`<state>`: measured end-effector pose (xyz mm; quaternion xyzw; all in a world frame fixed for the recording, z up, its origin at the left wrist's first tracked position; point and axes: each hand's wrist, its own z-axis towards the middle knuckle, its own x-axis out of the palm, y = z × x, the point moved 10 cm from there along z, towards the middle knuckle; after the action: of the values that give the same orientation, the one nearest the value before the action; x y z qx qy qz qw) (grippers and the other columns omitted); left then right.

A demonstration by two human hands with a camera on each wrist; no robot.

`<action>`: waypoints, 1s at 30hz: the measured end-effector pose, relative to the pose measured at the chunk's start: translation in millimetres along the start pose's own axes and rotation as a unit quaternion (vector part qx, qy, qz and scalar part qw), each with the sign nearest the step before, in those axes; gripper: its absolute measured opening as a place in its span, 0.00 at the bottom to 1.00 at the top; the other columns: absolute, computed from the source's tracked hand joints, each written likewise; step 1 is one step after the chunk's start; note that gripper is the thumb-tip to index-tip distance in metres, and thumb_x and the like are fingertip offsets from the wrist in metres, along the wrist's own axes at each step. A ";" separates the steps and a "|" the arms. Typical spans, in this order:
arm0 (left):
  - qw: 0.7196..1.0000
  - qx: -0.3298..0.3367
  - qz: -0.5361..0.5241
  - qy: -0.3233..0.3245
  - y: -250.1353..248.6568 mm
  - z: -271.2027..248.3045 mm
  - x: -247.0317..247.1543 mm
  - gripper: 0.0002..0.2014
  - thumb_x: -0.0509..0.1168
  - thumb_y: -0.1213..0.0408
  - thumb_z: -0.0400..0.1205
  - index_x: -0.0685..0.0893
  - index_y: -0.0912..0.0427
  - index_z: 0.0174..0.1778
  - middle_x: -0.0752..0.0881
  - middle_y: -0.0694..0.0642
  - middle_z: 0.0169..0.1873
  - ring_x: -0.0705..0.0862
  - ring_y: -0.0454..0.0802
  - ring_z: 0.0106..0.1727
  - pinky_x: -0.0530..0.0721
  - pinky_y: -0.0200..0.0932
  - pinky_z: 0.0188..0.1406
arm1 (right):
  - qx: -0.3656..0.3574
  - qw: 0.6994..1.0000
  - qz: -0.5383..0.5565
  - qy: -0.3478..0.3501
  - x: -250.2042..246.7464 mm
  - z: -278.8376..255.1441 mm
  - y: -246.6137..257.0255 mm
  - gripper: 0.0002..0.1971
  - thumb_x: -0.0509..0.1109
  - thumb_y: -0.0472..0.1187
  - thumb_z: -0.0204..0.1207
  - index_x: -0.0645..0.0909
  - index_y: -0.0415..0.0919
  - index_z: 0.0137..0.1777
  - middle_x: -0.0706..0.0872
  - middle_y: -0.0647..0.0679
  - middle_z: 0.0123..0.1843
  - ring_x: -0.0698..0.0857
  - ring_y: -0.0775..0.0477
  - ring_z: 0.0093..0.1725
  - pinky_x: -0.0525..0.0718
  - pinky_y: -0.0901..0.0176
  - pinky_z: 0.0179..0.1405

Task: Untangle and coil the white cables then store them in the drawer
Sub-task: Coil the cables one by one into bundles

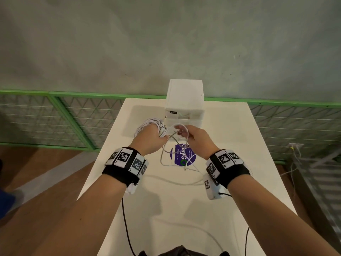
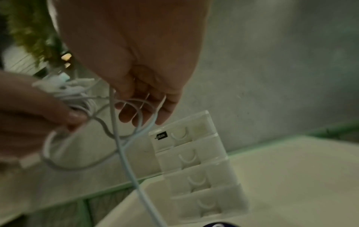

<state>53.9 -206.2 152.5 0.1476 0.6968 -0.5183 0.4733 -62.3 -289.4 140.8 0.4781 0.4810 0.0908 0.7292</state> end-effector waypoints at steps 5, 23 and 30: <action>0.997 0.007 0.068 0.021 3.7 -3.3 0.8 0.17 0.62 0.59 0.80 0.69 0.55 0.25 0.74 0.52 0.22 0.76 0.54 0.29 0.67 0.41 0.25 | 0.020 0.997 -0.016 -0.072 -17.3 1.1 -3.3 0.07 0.70 0.39 0.76 0.89 0.43 0.49 0.91 0.46 0.46 0.84 0.52 0.43 0.77 0.65 0.46; 0.992 0.056 0.111 0.010 -2.3 -6.6 4.0 0.13 0.60 0.58 0.82 0.78 0.61 0.35 0.76 0.53 0.26 0.77 0.55 0.32 0.69 0.42 0.28 | -0.026 0.989 -0.128 0.066 13.9 -10.2 -13.4 0.30 0.58 0.25 0.73 0.72 0.49 0.73 0.77 0.46 0.73 0.74 0.45 0.71 0.71 0.61 0.66; 0.988 0.031 0.147 0.019 17.0 -2.3 2.6 0.13 0.59 0.57 0.82 0.80 0.61 0.37 0.82 0.56 0.30 0.81 0.56 0.35 0.75 0.44 0.32 | 0.059 0.985 -0.159 -0.020 -14.2 -8.2 -40.1 0.17 0.58 0.30 0.77 0.86 0.42 0.55 0.89 0.41 0.53 0.85 0.39 0.54 0.80 0.54 0.55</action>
<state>63.2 -197.8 140.6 0.2729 0.6603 -0.4612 0.5261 -89.4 -313.9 117.4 0.4392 0.5412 -0.0646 0.7141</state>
